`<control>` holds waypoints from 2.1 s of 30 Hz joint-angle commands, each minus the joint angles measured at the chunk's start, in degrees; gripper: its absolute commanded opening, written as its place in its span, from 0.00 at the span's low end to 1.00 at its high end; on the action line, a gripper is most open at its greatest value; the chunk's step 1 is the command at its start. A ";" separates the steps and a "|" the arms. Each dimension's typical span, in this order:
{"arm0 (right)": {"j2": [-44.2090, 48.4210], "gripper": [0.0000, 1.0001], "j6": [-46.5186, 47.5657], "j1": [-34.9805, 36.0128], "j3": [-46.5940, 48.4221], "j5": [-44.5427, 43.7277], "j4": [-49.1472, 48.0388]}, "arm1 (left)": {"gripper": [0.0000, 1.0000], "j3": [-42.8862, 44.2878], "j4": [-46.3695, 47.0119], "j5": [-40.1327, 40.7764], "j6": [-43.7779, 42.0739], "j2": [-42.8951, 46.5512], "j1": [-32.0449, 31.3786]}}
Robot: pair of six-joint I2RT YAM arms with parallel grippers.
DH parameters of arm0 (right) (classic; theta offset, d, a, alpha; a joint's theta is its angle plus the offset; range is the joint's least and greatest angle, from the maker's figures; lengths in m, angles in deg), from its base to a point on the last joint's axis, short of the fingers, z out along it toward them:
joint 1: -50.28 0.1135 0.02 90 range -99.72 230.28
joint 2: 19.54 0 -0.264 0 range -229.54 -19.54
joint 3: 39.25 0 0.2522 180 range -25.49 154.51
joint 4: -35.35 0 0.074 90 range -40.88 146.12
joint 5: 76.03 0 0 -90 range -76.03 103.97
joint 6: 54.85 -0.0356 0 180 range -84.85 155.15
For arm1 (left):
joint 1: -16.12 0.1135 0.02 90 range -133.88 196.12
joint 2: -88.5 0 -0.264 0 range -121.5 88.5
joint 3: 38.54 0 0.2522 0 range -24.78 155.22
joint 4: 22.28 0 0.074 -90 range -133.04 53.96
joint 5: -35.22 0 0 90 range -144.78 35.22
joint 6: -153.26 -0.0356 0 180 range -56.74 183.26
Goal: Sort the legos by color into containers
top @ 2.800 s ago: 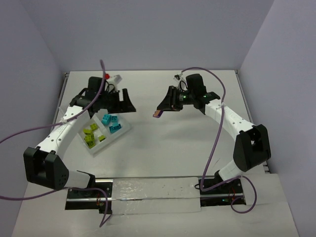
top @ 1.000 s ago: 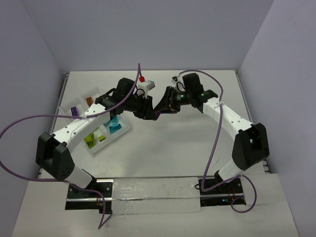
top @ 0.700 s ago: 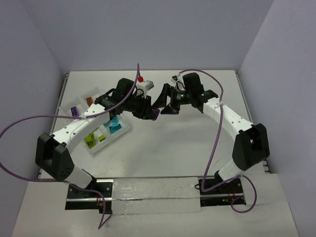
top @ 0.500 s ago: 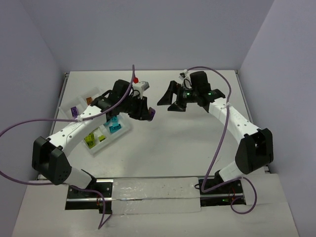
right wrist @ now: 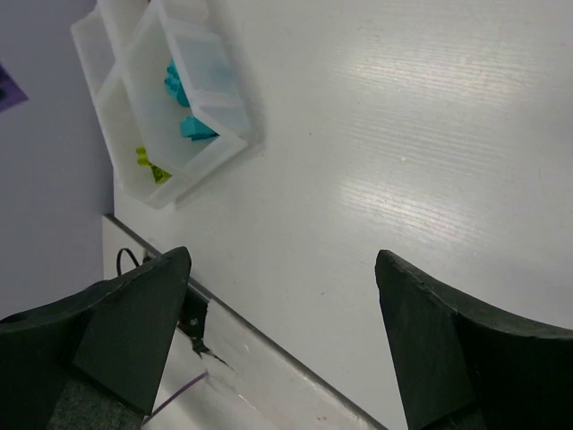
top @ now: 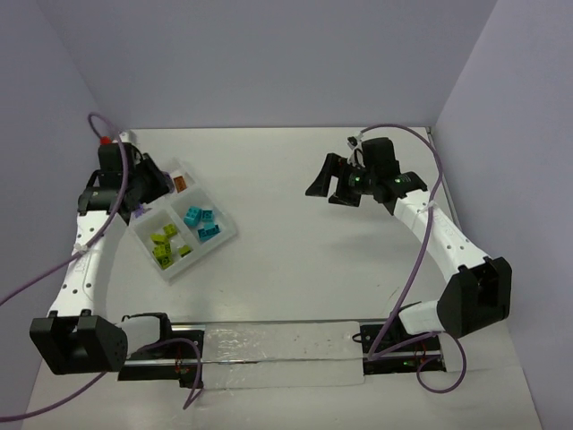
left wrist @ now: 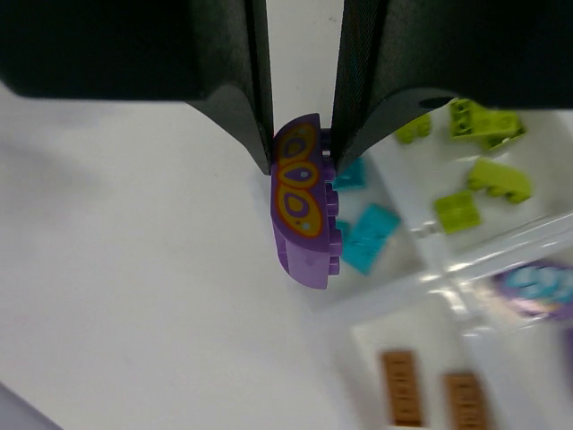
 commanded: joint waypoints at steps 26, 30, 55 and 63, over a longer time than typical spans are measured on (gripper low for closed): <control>0.67 0.92 2.69 -0.22 -1.00 -2.39 1.10 | 0.00 8.91 5.97 10.29 3.85 -26.88 18.28; 0.06 0.92 2.93 -0.26 -0.16 -2.63 1.53 | 0.00 9.83 5.95 10.41 3.20 -29.36 18.28; -0.20 0.94 3.18 -0.26 0.27 -3.69 1.50 | 0.85 9.37 5.16 8.56 0.03 -30.42 17.55; 2.10 1.00 4.14 -0.17 2.73 -8.17 3.16 | 0.99 14.79 -1.59 12.01 -2.63 -22.50 13.09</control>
